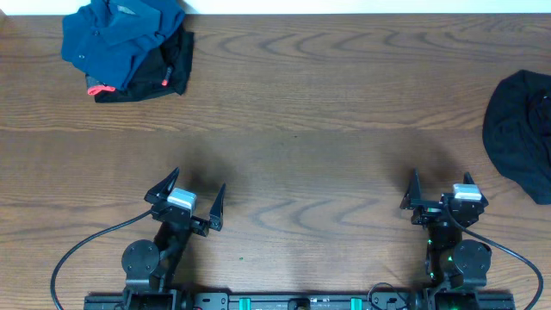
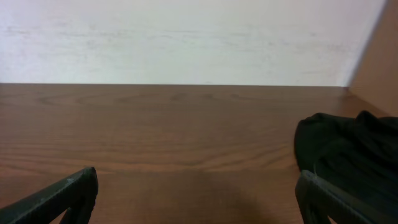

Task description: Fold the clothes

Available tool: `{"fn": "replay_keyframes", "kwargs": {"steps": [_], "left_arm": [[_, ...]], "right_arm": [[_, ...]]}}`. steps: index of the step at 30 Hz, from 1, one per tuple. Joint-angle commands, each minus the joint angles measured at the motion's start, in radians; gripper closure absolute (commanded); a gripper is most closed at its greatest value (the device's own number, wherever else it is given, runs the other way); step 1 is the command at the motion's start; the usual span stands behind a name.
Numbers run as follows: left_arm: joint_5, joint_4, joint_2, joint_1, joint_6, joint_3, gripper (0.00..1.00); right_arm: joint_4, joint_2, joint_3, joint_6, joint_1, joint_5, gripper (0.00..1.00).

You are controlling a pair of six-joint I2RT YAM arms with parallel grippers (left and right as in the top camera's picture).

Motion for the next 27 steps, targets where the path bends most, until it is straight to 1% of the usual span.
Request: {"fn": "replay_keyframes", "kwargs": {"steps": [1,6,10,12,14,16,18,20,24,27], "left_arm": [[-0.001,-0.038,-0.006,0.004,-0.008,-0.017,0.02],[-0.001,-0.038,-0.006,0.004,-0.008,-0.017,0.02],[-0.001,-0.038,-0.006,0.004,-0.008,-0.017,0.02],[-0.001,-0.038,-0.006,0.004,-0.008,-0.017,0.02],[-0.001,-0.038,-0.006,0.004,-0.008,-0.017,0.02],[-0.001,-0.038,-0.006,0.004,-0.008,-0.017,0.02],[-0.001,-0.038,-0.006,0.004,-0.008,-0.017,0.02],[-0.001,-0.038,-0.006,0.004,-0.008,-0.017,0.02],[-0.001,-0.038,-0.006,0.004,-0.008,-0.017,0.02],[-0.001,-0.038,-0.006,0.004,-0.008,-0.017,0.02]], "right_arm": [[-0.006,-0.003,-0.002,0.045,-0.011,-0.053,0.01],[0.008,-0.003,-0.002,0.204,-0.011,-0.169,0.01],[0.049,-0.003,-0.002,0.309,-0.011,-0.188,0.01],[0.106,-0.003,-0.002,0.348,-0.011,-0.245,0.01],[0.185,-0.003,-0.002,0.347,-0.011,-0.337,0.01],[0.271,-0.003,-0.001,0.346,-0.011,-0.37,0.01],[0.349,-0.003,0.01,0.312,-0.011,-0.367,0.01],[0.375,-0.002,0.048,0.247,-0.011,-0.337,0.01],[0.268,0.062,0.203,0.118,-0.011,-0.206,0.01],[0.128,0.2,0.359,0.01,-0.011,-0.069,0.01]]}}
